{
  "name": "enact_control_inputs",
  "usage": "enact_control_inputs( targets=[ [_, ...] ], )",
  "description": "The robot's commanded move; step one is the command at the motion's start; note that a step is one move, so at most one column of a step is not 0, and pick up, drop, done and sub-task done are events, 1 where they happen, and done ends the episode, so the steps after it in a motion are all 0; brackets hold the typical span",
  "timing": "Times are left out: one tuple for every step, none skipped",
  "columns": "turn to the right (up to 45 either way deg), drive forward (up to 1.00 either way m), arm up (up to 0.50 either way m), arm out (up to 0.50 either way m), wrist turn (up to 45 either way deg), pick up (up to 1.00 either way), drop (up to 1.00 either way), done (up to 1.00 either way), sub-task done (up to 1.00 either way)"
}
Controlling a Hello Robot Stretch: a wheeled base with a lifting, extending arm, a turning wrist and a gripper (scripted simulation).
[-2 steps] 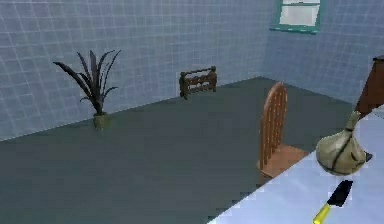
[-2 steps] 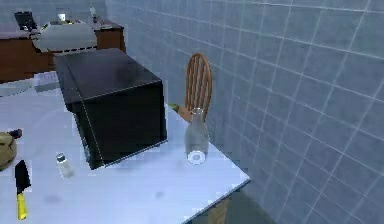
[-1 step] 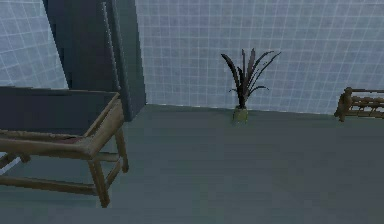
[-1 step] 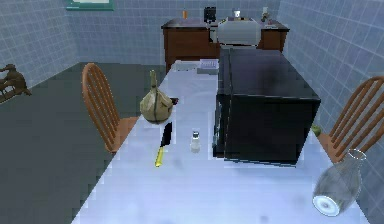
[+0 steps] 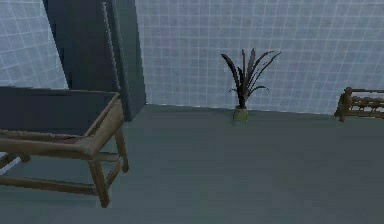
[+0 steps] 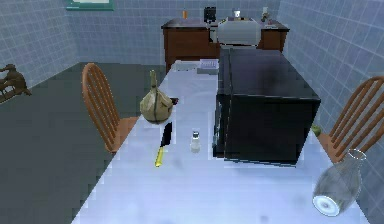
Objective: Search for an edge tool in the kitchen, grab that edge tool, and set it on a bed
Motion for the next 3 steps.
enact_control_inputs(
  targets=[
    [0.0,0.00,0.38,0.00,0.0,0.00,0.00,0.00,0.00],
    [0.0,0.00,0.00,0.34,0.0,0.00,0.00,0.00,0.00],
    [0.0,0.00,0.00,0.00,45.0,0.00,0.00,0.00,0.00]
  ],
)
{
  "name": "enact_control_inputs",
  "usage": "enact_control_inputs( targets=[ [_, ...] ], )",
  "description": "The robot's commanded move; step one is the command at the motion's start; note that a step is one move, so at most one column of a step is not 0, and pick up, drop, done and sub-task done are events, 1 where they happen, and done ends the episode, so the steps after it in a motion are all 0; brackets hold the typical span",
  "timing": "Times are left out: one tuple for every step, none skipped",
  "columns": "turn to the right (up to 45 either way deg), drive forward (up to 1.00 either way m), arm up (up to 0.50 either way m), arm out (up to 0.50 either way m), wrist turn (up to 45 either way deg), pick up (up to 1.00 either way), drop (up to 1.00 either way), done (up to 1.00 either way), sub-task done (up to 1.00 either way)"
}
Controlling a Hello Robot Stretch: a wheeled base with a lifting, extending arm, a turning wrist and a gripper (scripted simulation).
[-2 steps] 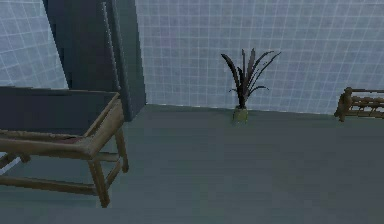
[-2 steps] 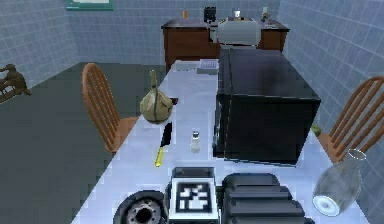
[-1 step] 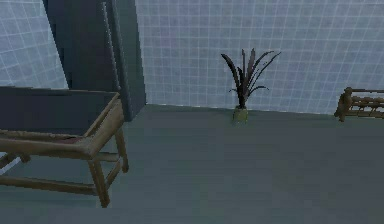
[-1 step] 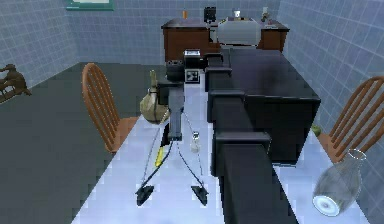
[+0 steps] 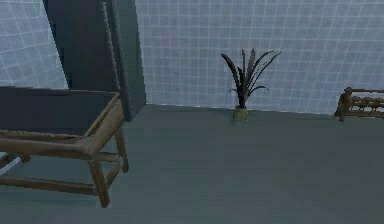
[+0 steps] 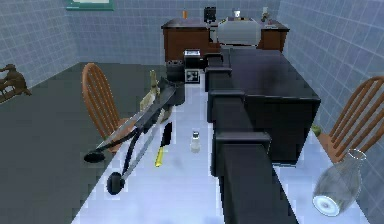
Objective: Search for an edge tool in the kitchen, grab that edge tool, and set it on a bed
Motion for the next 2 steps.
enact_control_inputs(
  targets=[
    [0.0,0.00,0.00,0.00,45.0,0.00,0.00,0.00,0.00],
    [0.0,0.00,0.00,0.00,45.0,0.00,0.00,0.00,0.00]
  ],
)
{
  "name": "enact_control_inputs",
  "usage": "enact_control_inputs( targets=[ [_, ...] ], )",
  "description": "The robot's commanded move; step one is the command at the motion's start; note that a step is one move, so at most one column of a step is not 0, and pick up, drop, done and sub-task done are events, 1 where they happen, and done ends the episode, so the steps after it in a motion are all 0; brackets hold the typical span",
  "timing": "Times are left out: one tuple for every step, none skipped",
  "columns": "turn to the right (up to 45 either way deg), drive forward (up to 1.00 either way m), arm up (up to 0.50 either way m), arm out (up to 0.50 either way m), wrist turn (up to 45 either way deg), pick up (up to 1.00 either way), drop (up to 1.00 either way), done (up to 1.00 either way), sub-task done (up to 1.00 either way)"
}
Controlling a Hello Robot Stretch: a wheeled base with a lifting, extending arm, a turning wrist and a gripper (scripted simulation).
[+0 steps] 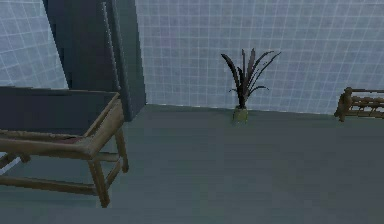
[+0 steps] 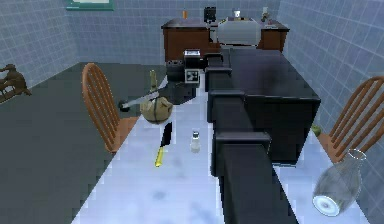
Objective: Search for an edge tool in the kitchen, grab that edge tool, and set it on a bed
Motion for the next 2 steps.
enact_control_inputs(
  targets=[
    [0.0,0.00,0.00,0.00,12.0,0.00,0.00,0.00,0.00],
    [0.0,0.00,-0.30,0.00,0.0,0.00,0.00,0.00,0.00]
  ],
)
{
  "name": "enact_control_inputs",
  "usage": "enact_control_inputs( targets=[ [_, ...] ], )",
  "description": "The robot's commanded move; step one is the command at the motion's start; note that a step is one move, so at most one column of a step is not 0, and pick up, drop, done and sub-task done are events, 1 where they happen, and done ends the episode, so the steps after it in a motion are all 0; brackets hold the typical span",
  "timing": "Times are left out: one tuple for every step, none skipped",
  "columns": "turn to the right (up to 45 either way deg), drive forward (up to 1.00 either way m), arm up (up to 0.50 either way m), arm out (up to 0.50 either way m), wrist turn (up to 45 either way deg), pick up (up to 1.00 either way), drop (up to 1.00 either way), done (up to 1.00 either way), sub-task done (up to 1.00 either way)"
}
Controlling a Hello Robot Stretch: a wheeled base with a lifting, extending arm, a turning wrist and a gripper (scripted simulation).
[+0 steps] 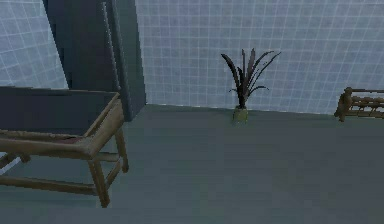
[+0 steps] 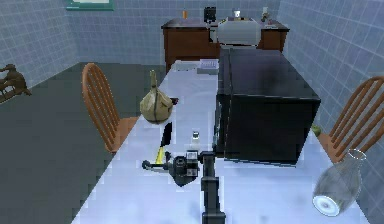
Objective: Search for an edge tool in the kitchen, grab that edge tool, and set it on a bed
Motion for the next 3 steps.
enact_control_inputs(
  targets=[
    [0.0,0.00,0.00,0.00,0.0,1.00,0.00,0.00,0.00],
    [0.0,0.00,0.10,0.00,0.0,0.00,0.00,0.00,0.00],
    [0.0,0.00,0.20,0.00,0.0,0.00,0.00,0.00,0.00]
  ],
)
